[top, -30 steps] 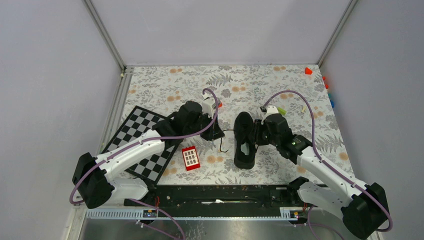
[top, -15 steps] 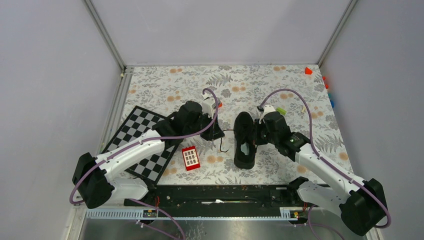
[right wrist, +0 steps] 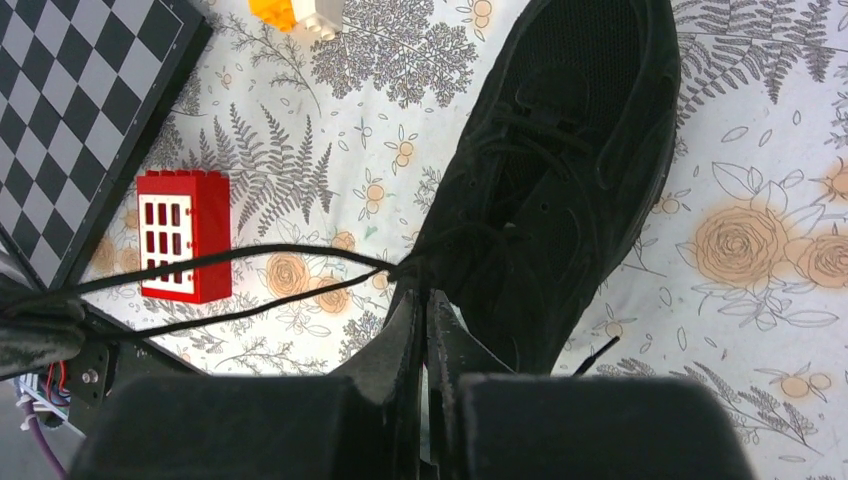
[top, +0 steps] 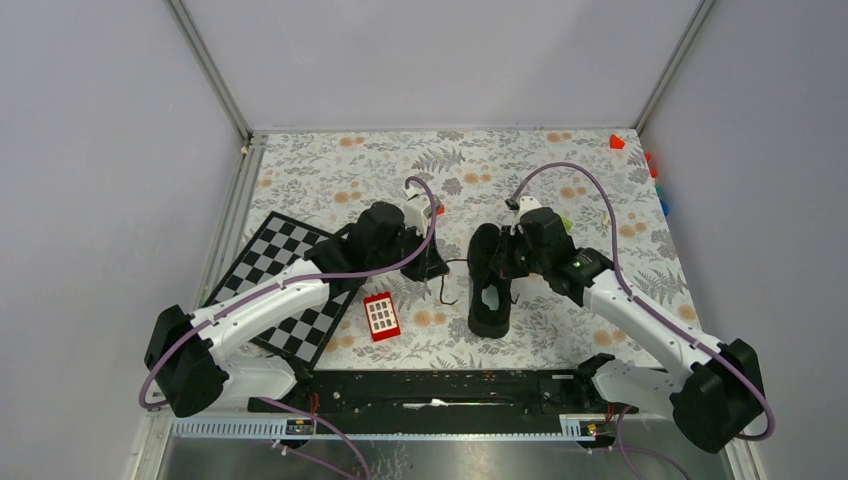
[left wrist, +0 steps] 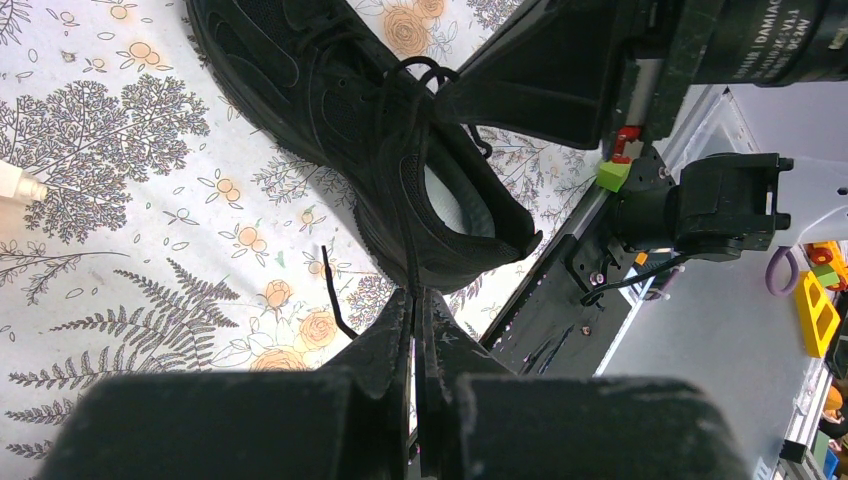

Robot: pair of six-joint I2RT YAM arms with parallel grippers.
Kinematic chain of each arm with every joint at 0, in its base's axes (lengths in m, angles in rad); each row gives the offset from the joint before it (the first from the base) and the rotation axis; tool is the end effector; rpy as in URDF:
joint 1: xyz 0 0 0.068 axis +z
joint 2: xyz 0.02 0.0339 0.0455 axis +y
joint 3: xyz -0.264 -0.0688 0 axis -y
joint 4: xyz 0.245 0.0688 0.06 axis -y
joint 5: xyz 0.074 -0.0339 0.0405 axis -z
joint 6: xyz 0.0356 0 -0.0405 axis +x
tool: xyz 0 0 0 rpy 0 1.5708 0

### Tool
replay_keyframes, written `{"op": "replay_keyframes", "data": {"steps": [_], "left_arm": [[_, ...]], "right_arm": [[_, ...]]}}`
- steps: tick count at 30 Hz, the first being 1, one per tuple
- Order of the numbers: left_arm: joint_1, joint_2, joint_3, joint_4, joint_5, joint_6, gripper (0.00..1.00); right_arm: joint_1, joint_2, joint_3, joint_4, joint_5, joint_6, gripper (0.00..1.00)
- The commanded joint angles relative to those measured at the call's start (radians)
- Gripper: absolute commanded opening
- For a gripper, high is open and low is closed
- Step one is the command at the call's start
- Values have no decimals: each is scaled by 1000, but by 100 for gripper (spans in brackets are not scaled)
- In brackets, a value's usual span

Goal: Tie the shoes
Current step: Cross the shoelace with the shoelace.

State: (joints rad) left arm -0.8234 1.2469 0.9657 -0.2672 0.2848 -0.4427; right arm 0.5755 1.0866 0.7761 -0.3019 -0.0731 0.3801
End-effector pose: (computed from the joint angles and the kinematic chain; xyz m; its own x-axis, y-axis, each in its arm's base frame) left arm 0.1832 -0.2124 0.2970 -0.6916 0.1414 -0.7083 0.6315 0.5944 -0.4979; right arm 0.1985 0.1319 0.2665 -0.6678 0.0078 -0.7443 -0.3717 0.8628 0.3426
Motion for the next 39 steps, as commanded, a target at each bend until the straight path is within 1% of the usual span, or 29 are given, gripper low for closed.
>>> {"op": "replay_keyframes", "data": {"steps": [1, 7, 14, 20, 27, 32, 39], "left_arm": [[0, -6, 1, 65, 18, -1, 0], [0, -7, -5, 63, 18, 1, 0], [0, -3, -6, 64, 16, 7, 0], [-1, 0, -1, 63, 16, 6, 0], [0, -4, -2, 60, 16, 7, 0], [0, -14, -5, 58, 11, 10, 0], [0, -15, -12, 54, 6, 10, 0]], "right_arm": [[0, 63, 51, 25, -17, -22, 0], [0, 122, 58, 12, 20, -42, 0], [-2, 116, 51, -42, 101, -82, 0], [-8, 119, 65, -47, 148, -101, 0], [-8, 155, 112, -38, 158, -141, 0], [-8, 195, 131, -59, 125, -187, 0], [-9, 144, 107, -67, 82, -210, 0]]}}
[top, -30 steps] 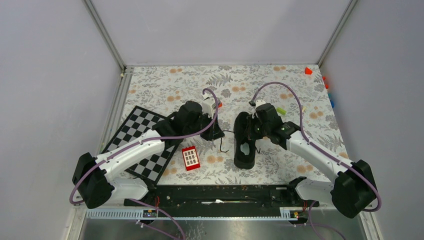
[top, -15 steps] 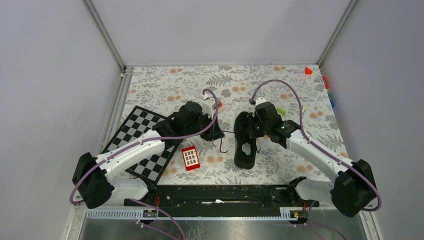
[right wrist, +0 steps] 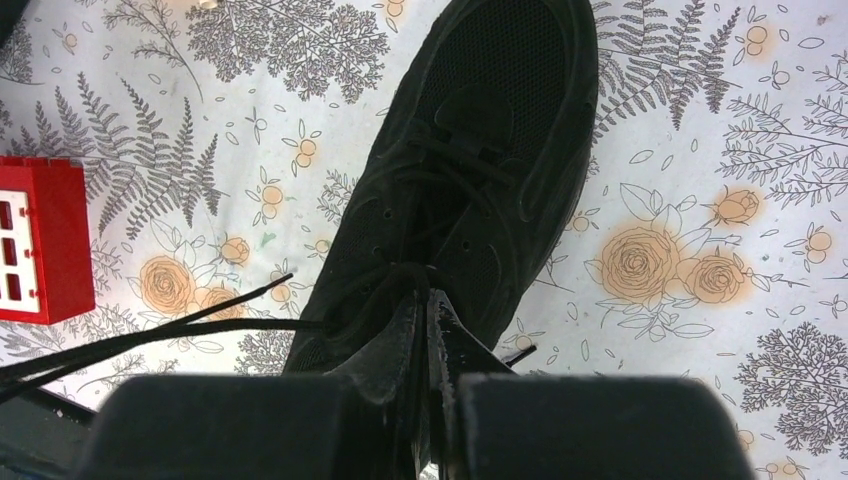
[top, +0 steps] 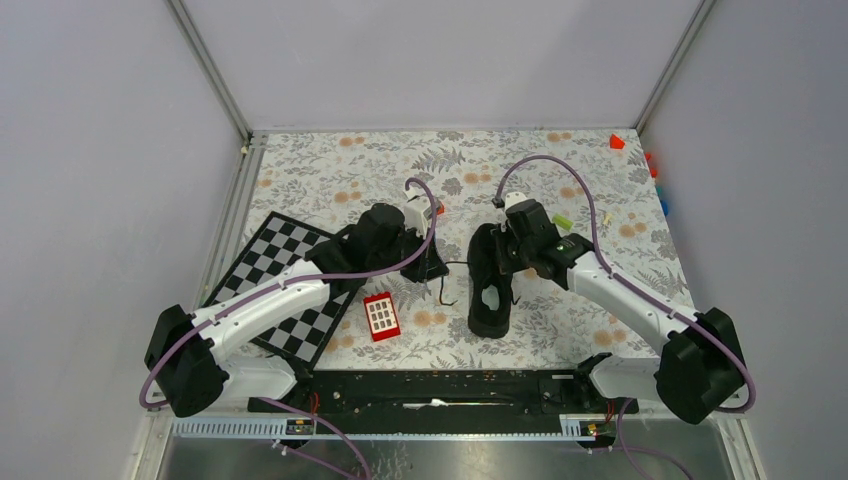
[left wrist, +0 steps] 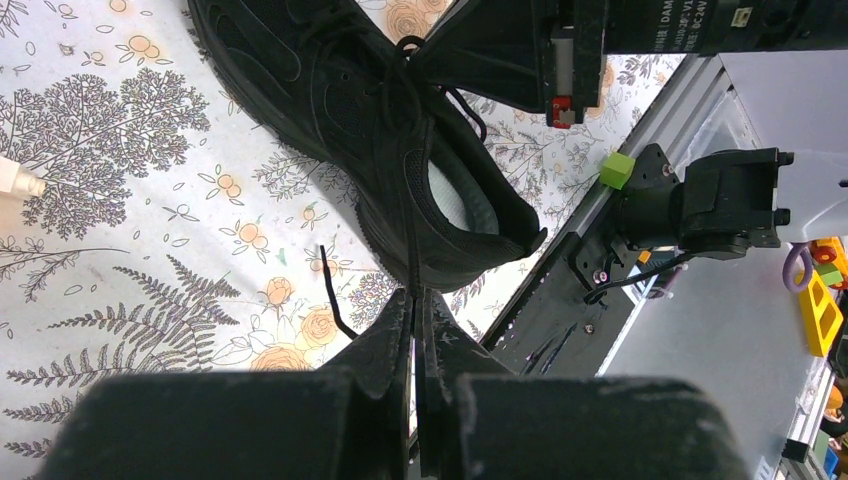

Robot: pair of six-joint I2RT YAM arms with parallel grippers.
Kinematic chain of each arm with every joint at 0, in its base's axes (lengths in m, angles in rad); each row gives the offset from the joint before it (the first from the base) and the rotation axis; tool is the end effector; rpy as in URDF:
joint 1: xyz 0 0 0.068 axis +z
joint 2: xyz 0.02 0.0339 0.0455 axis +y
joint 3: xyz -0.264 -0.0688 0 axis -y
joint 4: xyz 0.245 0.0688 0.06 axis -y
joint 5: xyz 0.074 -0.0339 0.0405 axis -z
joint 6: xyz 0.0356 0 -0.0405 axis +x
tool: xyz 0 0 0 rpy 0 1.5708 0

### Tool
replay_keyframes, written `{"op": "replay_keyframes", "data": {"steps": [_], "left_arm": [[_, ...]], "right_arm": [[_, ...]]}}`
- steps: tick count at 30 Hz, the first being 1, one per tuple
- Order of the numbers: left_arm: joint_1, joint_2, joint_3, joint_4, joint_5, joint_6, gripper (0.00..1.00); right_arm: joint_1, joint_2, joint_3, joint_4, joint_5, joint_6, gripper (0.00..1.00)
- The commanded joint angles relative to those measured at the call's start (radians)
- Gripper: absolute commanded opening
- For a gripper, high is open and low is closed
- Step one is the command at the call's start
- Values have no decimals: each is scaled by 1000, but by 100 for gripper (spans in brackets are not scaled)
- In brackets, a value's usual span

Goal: Tie the shoes
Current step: Cross the shoelace with the shoelace.

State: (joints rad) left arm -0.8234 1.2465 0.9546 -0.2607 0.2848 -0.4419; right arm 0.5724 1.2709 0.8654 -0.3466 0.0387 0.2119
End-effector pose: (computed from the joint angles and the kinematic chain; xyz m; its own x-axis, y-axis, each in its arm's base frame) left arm 0.1829 -0.2121 0.2939 -0.6931 0.1440 -0.7063 0.6307 0.5958 -0.4973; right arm 0.2284 0.1455 0.2493 -0.6703 -0.1819 -0.7195 -0.3851 0.9140 0.1277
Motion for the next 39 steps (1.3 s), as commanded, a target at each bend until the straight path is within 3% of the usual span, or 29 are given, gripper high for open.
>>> {"op": "replay_keyframes", "data": {"steps": [1, 11, 15, 27, 30, 39], "left_arm": [[0, -15, -1, 49, 6, 9, 0], [0, -15, 1, 50, 8, 6, 0], [0, -12, 7, 49, 10, 8, 0], [0, -11, 13, 43, 13, 11, 0], [0, -12, 13, 44, 14, 11, 0], [0, -10, 14, 42, 16, 13, 0]], "right_arm": [[-5, -45, 18, -31, -35, -53, 0], [-5, 4, 22, -104, -44, -127, 0], [-5, 18, 44, -105, -52, -107, 22], [-6, -68, 104, -150, -117, -91, 49], [-9, -58, 126, -170, -130, -95, 53], [-134, -9, 153, -149, -274, -54, 53]]}}
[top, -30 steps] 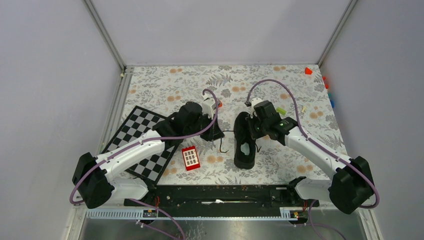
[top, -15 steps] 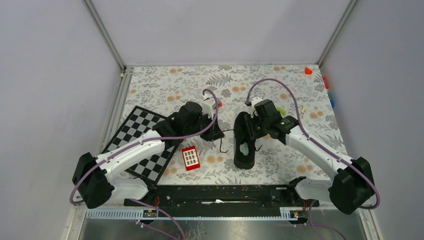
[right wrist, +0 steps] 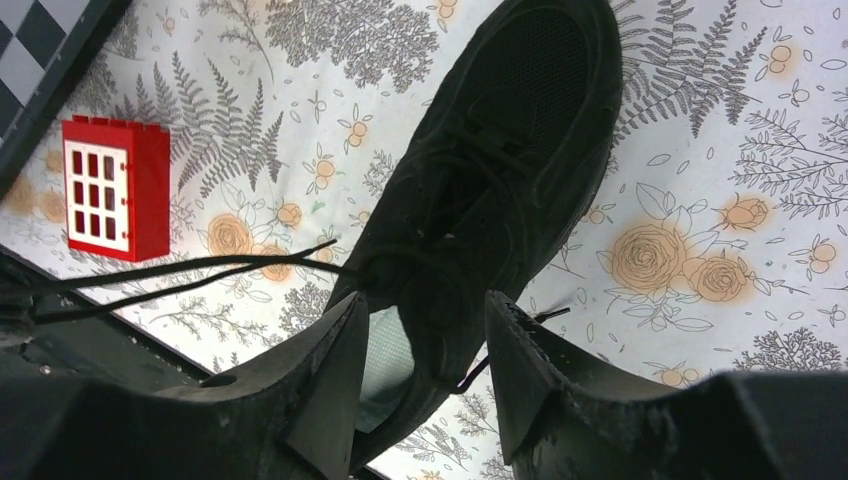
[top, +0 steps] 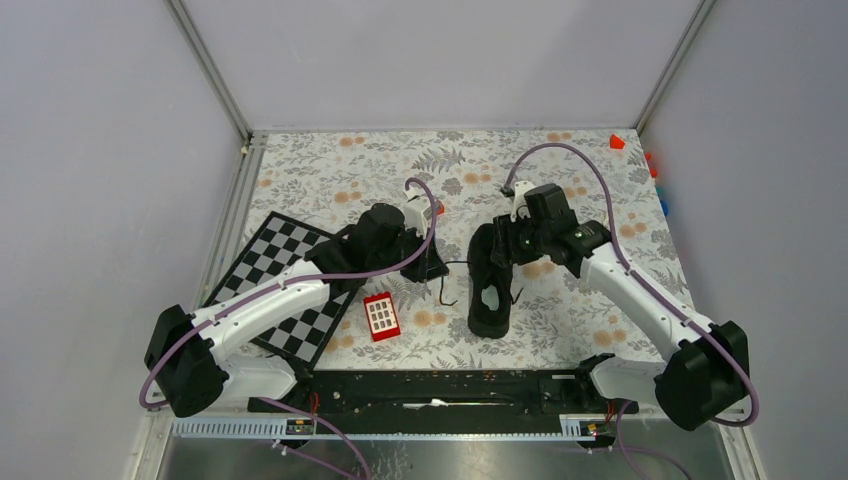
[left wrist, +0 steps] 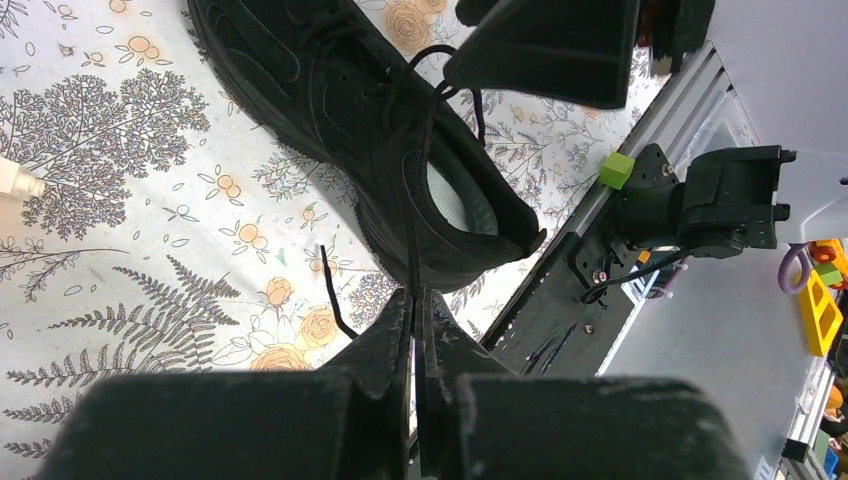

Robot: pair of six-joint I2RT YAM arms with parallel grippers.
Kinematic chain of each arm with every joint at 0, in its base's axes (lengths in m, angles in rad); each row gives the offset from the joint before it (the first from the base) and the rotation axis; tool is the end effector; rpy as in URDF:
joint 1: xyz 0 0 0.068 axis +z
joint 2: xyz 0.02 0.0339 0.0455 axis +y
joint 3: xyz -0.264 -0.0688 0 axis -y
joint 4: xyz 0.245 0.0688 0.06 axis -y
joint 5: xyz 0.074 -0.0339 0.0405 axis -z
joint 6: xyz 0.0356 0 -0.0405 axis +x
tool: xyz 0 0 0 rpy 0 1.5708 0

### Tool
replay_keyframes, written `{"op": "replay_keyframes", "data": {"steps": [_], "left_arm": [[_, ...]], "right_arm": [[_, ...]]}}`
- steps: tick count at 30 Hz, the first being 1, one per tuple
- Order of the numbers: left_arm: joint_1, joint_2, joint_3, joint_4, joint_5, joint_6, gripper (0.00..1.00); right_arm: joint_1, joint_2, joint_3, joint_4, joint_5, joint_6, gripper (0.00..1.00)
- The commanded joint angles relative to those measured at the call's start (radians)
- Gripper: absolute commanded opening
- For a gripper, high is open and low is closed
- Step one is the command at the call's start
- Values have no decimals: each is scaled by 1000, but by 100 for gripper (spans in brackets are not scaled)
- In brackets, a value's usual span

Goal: Tie the shoes
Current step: Cross the shoelace with the shoelace.

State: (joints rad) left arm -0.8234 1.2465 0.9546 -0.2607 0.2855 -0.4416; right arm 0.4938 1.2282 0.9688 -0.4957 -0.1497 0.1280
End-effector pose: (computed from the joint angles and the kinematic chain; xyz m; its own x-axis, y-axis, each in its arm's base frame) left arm 0.1829 -0.2121 0.2939 -0.6930 0.1445 -0.7063 0.6311 0.5952 -0.4974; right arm 0.2291 0.1293 0.2825 -0.6706 -0.2176 -0.7092 -0.4827 0.8540 0.1943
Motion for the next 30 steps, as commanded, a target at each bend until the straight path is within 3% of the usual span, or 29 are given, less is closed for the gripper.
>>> {"op": "replay_keyframes", "data": {"steps": [1, 11, 20, 30], "left_arm": [[0, -10, 16, 42, 16, 12, 0], [-1, -14, 7, 41, 7, 14, 0], [1, -19, 4, 36, -4, 18, 0], [0, -16, -1, 41, 1, 17, 0]], "right_arm": [[-74, 48, 51, 2, -100, 35, 52], [-98, 163, 41, 25, -158, 44, 47], [-99, 127, 19, 67, -183, 73, 1], [-99, 6, -41, 64, -211, 69, 0]]}}
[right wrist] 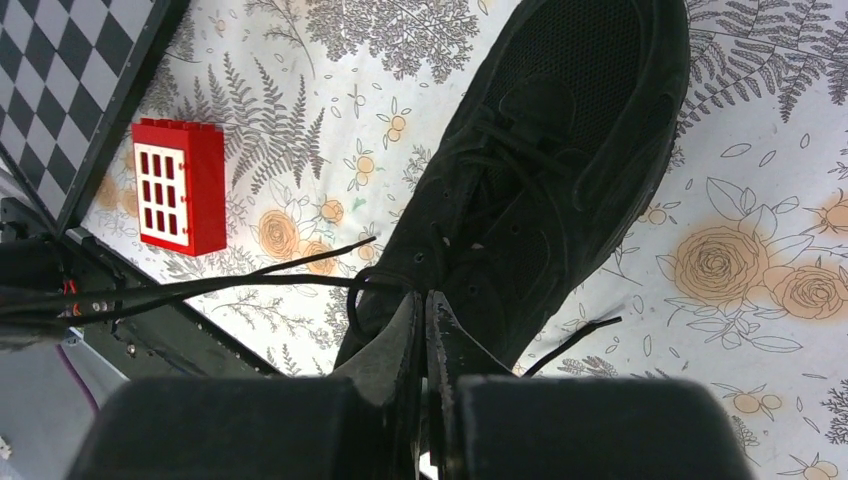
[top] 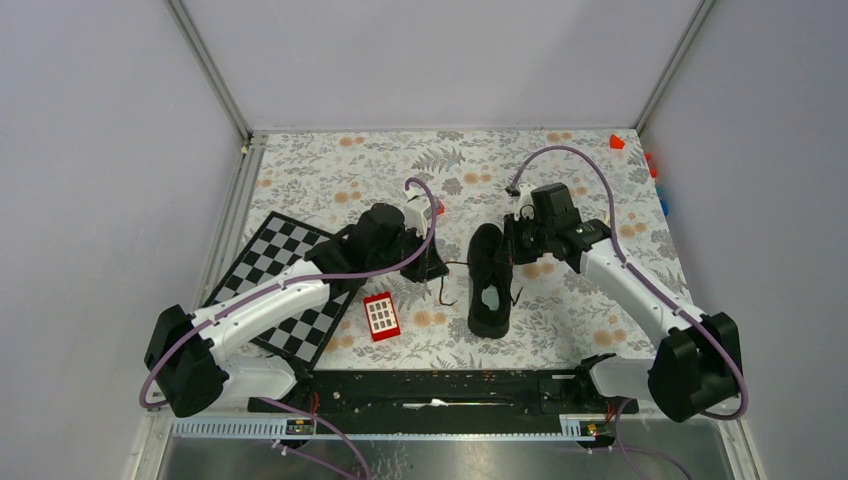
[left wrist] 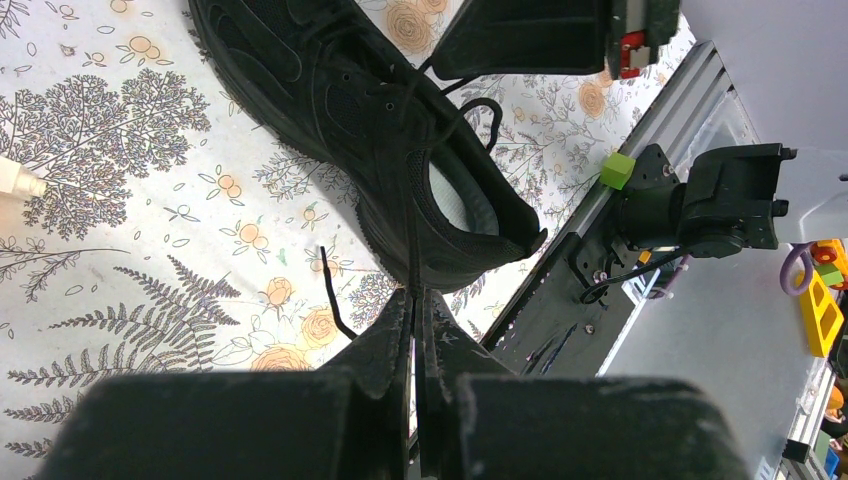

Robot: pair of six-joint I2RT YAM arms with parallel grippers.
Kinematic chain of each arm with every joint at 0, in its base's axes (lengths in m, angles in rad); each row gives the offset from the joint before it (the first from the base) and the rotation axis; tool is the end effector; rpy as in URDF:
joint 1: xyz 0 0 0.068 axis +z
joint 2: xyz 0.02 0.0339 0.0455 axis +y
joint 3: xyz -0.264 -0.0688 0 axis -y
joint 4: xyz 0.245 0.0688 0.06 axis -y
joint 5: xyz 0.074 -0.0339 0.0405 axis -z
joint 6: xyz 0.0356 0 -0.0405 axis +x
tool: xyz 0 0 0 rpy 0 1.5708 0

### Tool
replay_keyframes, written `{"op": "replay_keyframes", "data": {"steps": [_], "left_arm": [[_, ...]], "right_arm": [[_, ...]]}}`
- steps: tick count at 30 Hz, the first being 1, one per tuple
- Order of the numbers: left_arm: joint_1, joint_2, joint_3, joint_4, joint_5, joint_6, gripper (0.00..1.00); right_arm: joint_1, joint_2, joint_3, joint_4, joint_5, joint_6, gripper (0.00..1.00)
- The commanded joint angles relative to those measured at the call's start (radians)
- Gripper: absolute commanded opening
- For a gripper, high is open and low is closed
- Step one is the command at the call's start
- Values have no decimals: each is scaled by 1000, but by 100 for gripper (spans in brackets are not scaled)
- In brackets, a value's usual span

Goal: Tie the shoes
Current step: Cross the shoelace with the shoelace.

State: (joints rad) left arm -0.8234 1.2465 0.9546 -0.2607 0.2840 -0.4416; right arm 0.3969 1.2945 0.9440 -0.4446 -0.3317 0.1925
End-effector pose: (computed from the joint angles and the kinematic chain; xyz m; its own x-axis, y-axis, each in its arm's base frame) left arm 0.1829 -0.2120 0.2939 -0.6928 0.1440 -0.7066 0.6306 0.5963 -0.4967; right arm 0.2483 0.1166 0.2629 -0.7564 -0.1209 -0.6428 -0.4392 0.8222 0.3622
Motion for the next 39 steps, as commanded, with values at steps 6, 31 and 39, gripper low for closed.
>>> {"op": "replay_keyframes", "data": {"steps": [6, 31, 39], "left_arm": [[0, -12, 1, 43, 6, 14, 0], [-2, 10, 4, 50, 27, 5, 0], [-3, 19, 15, 51, 33, 7, 0]], "right_arm": [[-2, -107, -43, 4, -25, 1, 0], [7, -212, -72, -93, -152, -55, 10], [8, -185, -84, -59, -312, -34, 34]]}}
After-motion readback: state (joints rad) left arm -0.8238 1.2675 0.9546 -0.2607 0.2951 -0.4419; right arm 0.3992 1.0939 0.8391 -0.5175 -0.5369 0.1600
